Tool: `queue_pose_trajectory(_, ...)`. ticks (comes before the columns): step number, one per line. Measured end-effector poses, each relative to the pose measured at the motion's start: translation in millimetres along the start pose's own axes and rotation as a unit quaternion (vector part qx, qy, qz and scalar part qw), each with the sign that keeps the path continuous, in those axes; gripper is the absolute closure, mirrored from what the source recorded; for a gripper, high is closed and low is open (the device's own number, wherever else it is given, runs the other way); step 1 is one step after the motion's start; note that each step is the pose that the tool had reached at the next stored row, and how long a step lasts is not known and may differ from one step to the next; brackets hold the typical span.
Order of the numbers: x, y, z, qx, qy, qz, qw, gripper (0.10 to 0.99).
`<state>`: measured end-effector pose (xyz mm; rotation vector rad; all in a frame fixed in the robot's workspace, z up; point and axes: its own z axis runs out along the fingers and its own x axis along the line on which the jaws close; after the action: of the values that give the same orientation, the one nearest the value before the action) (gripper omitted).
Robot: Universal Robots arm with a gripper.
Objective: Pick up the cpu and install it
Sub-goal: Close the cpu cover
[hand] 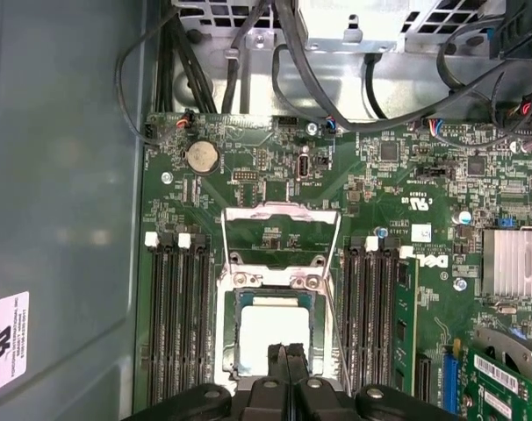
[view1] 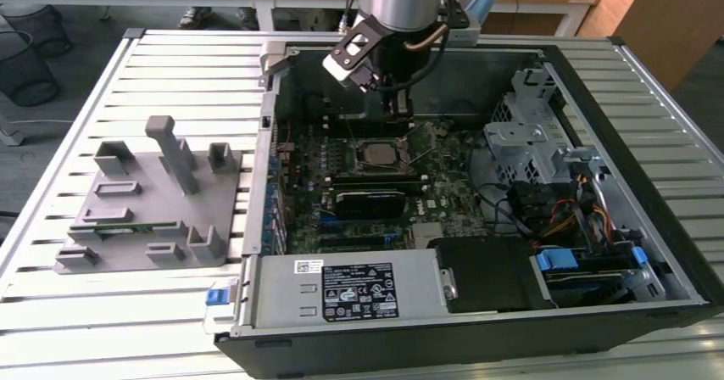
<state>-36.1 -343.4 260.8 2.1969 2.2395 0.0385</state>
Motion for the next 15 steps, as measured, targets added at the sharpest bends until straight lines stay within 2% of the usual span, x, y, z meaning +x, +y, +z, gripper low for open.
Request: queue_pose_trajectory(15, -0.2, 9.6, 0.2, 0.0, 0.0004, 0.0, 1.0, 0.98)
